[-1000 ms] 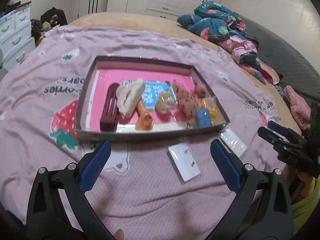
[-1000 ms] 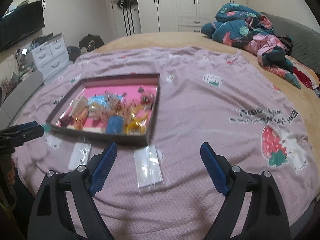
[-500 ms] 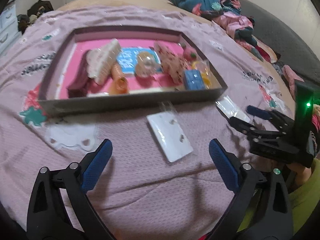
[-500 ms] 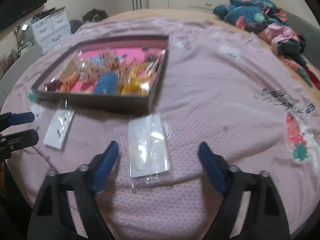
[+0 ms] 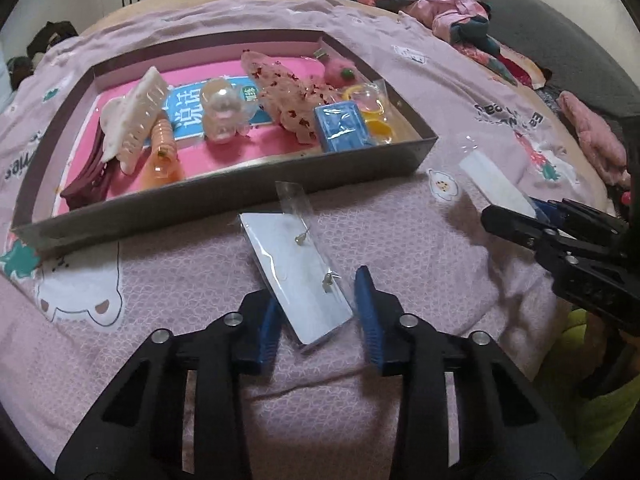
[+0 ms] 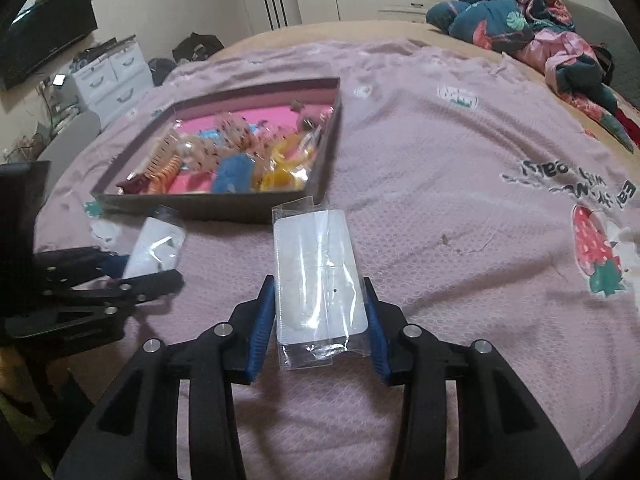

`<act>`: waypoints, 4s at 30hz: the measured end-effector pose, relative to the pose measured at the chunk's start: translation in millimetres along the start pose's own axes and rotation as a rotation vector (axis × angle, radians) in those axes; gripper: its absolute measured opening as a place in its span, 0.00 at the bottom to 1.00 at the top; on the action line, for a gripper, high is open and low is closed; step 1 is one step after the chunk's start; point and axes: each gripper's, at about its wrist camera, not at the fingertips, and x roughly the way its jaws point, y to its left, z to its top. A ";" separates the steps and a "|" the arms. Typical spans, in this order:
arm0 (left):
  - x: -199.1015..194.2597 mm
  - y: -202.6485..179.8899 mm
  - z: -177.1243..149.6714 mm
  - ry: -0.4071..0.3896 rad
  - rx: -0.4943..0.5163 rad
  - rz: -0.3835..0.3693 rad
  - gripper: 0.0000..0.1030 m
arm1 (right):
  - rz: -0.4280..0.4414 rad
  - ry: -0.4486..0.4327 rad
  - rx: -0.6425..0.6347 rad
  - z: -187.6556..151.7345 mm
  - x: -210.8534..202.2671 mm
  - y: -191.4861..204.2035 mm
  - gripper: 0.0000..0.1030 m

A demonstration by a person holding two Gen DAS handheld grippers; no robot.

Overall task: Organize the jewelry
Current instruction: 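Carry both earring bags over the tray and open both tools to drop them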

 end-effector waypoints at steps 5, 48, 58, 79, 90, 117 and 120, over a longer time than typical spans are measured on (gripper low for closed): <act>-14.3 13.7 -6.1 -0.007 -0.025 -0.028 0.20 | 0.023 -0.016 -0.029 -2.1 -13.6 14.4 0.39; -139.5 99.6 -7.2 -0.243 -0.176 0.012 0.20 | 0.134 -0.141 -0.149 39.2 -47.3 109.4 0.39; -143.1 82.1 22.3 -0.278 -0.122 -0.009 0.20 | 0.102 -0.189 -0.095 51.3 -57.6 88.7 0.39; -78.3 56.9 75.3 -0.203 -0.078 -0.044 0.20 | 0.049 -0.278 -0.026 114.8 -48.2 56.1 0.39; -41.1 62.7 81.7 -0.145 -0.082 -0.029 0.20 | 0.048 -0.236 -0.005 125.3 -5.4 47.5 0.39; -1.9 76.3 78.8 -0.079 -0.113 0.009 0.20 | 0.015 -0.104 -0.031 97.6 64.0 46.2 0.39; -1.9 78.9 78.6 -0.080 -0.119 0.013 0.20 | 0.020 -0.095 -0.047 96.9 67.7 51.1 0.39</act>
